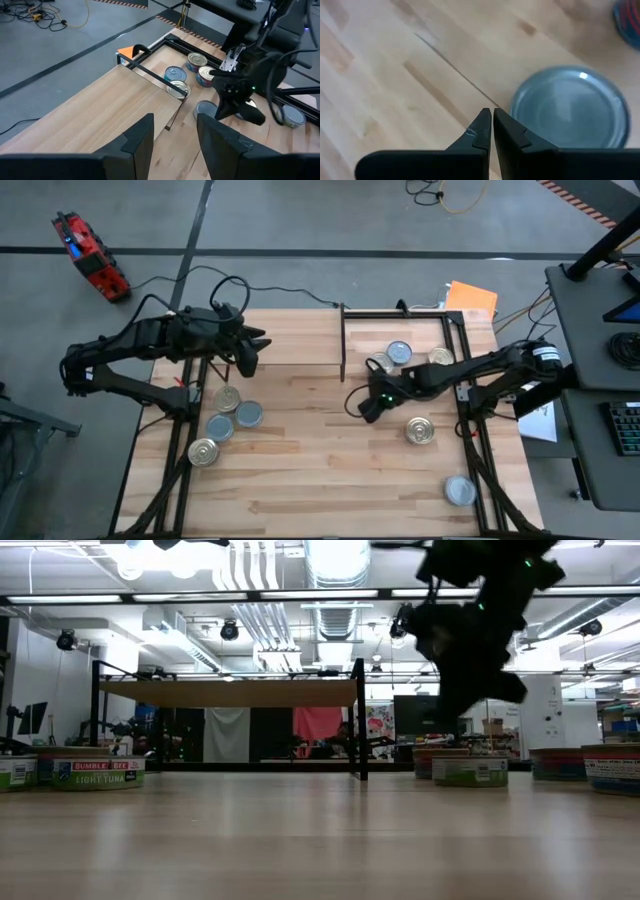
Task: Stack canned seafood by type on shelf
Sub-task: Put the green tuna can on the shelf
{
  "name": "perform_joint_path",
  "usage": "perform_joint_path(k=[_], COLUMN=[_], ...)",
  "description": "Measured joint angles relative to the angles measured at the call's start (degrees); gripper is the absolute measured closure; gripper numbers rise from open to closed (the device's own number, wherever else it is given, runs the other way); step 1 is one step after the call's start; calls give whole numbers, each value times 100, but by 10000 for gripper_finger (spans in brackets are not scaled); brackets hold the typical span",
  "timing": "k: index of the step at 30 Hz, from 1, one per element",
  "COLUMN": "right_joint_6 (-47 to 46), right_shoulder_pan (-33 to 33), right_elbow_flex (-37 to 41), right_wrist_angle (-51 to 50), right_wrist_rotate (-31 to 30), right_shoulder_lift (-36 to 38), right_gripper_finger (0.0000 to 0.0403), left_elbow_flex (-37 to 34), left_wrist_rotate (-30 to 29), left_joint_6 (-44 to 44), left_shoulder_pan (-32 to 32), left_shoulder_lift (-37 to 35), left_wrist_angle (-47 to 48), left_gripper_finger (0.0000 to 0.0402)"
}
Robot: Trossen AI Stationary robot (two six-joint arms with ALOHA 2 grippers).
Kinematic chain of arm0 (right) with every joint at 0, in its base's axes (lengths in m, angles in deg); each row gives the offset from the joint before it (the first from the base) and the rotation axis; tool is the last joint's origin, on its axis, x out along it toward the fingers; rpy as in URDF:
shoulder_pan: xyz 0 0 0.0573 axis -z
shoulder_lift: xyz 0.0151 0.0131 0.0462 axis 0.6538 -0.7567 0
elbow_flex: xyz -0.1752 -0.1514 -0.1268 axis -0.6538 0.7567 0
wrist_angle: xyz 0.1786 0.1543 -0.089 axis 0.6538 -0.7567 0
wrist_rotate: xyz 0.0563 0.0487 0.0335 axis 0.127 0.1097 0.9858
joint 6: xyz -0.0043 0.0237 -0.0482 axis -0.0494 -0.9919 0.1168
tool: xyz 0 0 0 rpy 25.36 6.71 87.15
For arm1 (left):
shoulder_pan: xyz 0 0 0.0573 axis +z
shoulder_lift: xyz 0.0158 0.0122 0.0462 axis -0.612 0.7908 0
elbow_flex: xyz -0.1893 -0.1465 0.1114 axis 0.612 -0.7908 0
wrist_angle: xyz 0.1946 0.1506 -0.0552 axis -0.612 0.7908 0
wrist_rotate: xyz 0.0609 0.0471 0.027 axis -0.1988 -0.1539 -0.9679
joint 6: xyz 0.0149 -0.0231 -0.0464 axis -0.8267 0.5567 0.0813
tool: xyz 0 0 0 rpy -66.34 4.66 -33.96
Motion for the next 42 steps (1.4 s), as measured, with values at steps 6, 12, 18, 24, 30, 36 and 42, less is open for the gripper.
perform_joint_path(k=[6,12,18,24,30,36,42], right_joint_6=[692,1084,206,-591,-793,-792,-784], right_shoulder_pan=[141,206,-21,-207,-206,-207,-217], right_elbow_flex=[-874,-688,237,627,642,648,897], right_wrist_angle=[-1791,-2101,-1034,-405,-595,-705,-651], right_wrist_rotate=[-388,-365,-197,-115,-109,-60,-117], right_shoulder_lift=[-16,184,529,565,521,515,515], right_gripper_finger=[392,392,393,393,393,394,394], left_elbow_flex=[-4,-4,-4,-4,-4,-11,-13], left_wrist_rotate=[124,356,358,346,299,288,284], left_joint_6=[-10,42,111,11,-67,-89,-120], left_shoulder_pan=[-20,-175,-536,-699,-704,-704,-704], left_shoulder_lift=[0,0,0,11,13,13,13], left_wrist_angle=[17,24,33,15,11,13,13], left_gripper_finger=[267,267,267,267,267,267,267])
